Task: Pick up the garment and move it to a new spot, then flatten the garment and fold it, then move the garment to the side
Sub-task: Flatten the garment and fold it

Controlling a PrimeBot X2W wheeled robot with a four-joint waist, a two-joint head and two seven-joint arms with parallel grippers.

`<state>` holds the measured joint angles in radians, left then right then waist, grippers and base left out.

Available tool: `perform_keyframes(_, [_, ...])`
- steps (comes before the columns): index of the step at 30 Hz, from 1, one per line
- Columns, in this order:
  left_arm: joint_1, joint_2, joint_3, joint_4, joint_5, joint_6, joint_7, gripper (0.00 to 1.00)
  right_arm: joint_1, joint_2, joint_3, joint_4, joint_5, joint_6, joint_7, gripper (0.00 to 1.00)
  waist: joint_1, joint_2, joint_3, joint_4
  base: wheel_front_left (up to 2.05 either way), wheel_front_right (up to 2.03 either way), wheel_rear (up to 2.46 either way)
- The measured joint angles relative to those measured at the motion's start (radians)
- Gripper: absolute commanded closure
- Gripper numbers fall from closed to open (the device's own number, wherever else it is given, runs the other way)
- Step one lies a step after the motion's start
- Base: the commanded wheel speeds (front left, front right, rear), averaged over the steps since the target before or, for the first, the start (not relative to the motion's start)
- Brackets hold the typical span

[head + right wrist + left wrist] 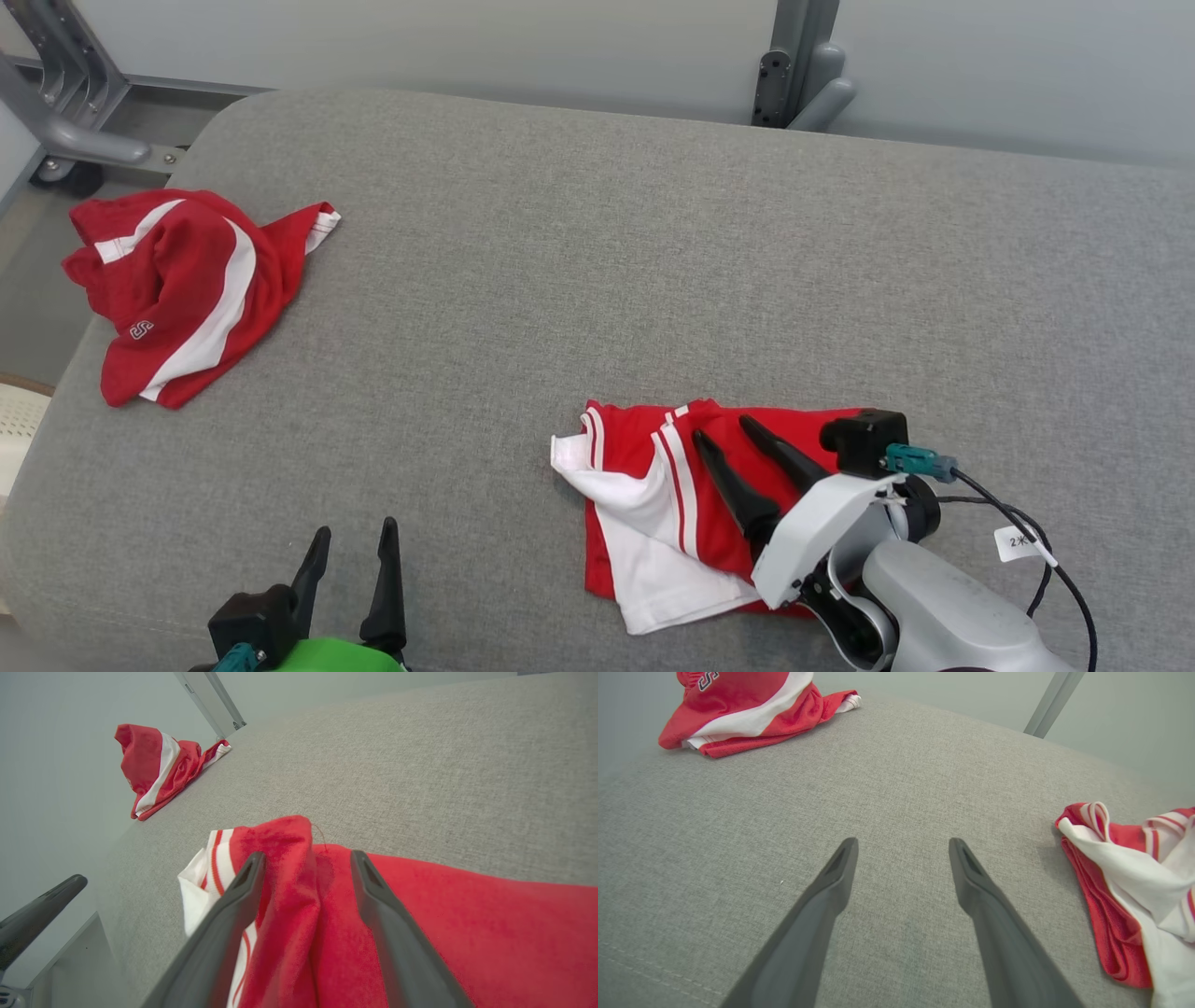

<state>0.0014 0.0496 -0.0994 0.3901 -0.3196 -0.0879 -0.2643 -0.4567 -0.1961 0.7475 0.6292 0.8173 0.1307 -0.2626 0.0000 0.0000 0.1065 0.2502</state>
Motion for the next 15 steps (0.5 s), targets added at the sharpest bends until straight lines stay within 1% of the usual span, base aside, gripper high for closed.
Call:
perform_keyframes(1, [0.0, 0.0, 0.0, 0.0, -0.002, 0.0, 0.0, 0.0, -0.004, 0.001, 0.007, 0.004, 0.0, 0.0, 0.0, 1.0, 0.0, 0.0, 0.003, 0.002, 0.0, 0.0, 0.0])
perform_keyframes(4, [-0.001, 0.0, -0.001, -0.001, -0.004, 0.001, 0.0, 0.0, -0.012, 0.002, 0.032, 0.009, 0.009, 0.0, 0.0, 1.0, 0.0, 0.0, 0.01, 0.005, 0.0, 0.0, 0.0])
perform_keyframes(8, [-0.002, 0.0, -0.001, -0.002, -0.004, 0.002, 0.0, 0.0, -0.021, 0.002, 0.075, -0.039, 0.021, 0.0, 0.0, 1.0, 0.0, 0.0, 0.01, -0.005, 0.0, 0.0, 0.0])
perform_keyframes(10, [-0.002, 0.0, 0.0, -0.003, -0.002, 0.002, 0.0, 0.0, -0.019, 0.001, 0.118, -0.078, 0.041, 0.0, 0.0, 1.0, 0.0, 0.0, 0.004, -0.014, 0.0, 0.0, 0.0])
perform_keyframes(12, [-0.002, 0.0, 0.002, -0.002, -0.002, 0.002, 0.0, 0.0, -0.012, -0.005, 0.19, -0.136, 0.091, 0.0, 0.006, 1.0, 0.0, 0.0, -0.003, -0.023, 0.0, 0.0, 0.0])
perform_keyframes(13, [-0.002, 0.0, 0.002, -0.002, -0.002, 0.001, 0.0, 0.0, -0.007, -0.01, 0.224, -0.16, 0.122, 0.0, 0.021, 0.66, 0.0, 0.0, -0.006, -0.028, 0.0, 0.0, 0.0])
perform_keyframes(14, [-0.002, 0.0, 0.004, -0.002, 0.0, 0.001, 0.0, 0.0, -0.004, -0.017, 0.262, -0.187, 0.145, 0.0, 0.034, 0.0, 0.0, 0.0, -0.009, -0.033, 0.0, 0.0, 0.0])
perform_keyframes(15, [-0.002, 0.0, 0.005, -0.002, 0.002, 0.001, 0.0, 0.0, -0.005, -0.03, 0.293, -0.217, 0.164, 0.0, 0.036, 0.0, 0.0, 0.0, -0.013, -0.039, 0.0, 0.0, 0.0])
